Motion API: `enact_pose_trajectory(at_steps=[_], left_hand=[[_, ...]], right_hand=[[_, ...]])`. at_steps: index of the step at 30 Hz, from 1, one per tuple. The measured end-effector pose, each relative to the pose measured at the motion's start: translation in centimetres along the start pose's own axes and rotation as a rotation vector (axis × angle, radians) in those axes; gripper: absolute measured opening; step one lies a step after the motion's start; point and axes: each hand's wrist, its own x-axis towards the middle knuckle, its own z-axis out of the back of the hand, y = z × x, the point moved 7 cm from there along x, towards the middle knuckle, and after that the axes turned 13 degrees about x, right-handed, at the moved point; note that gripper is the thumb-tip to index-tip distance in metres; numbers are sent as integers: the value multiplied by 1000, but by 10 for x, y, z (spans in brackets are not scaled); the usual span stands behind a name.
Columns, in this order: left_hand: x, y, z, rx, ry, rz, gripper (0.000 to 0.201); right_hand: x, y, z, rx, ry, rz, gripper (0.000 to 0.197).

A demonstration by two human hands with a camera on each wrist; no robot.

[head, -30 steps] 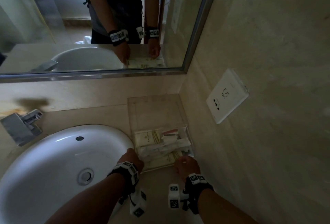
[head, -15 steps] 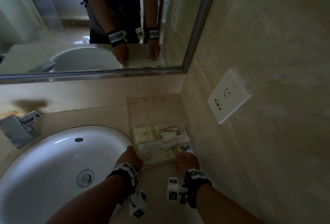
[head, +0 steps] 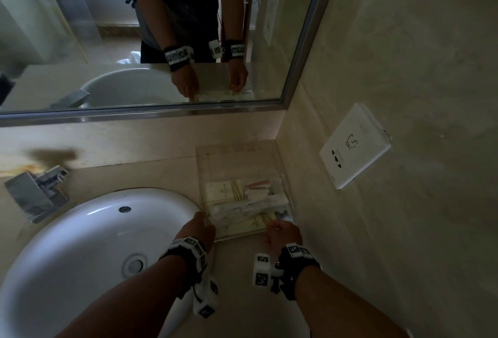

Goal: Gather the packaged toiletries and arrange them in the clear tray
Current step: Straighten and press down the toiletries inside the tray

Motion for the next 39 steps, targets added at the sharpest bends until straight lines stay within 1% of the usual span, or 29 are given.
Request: enact_pose_trajectory(at_steps=[3,4,5,9,10,13,16,17,18,21,22,27,32,34,39], left_hand=[[2,-1,-8,16,62,-50,77],[4,-1,-9,25,74,-58,83],[6,0,-10,48,80,-63,84],[14,-1,-2,137,38,-48,66],[15,-1,2,141,24,-31,64],[20,1,13,148,-21,-2,66],[25,3,24,137,-57,3,57],[27,4,27,133,-64,4,57],[30,5,29,135,-67,1,61],[38,9,34,155,-79,-24,89],[41,9,36,162,-85,-38,92],[49,-1,36,215,-56,-87,83],[55,-9,44,242,-94,-74,69],[57,-11,48,259,-104,-84,67],[57,-12,49,275,-61,-91,68]], right_hand=[[-4,11,-1,30,-16,-9,35],[-4,13,-2,32,-20,-16,35],[-3,14,-3,35,-24,-14,35],[5,17,-10,59,-15,-20,36],[9,18,-12,60,-6,-23,34],[12,26,-19,63,16,-26,28],[17,34,-20,35,17,-25,17],[18,38,-20,40,13,-27,11],[18,41,-21,48,6,-27,9],[23,53,-23,30,-1,7,7],[24,56,-24,22,-4,15,6],[27,66,-25,43,-12,18,12],[34,73,-32,98,1,11,12],[34,76,-33,111,4,16,15],[31,77,-33,108,5,4,15]])
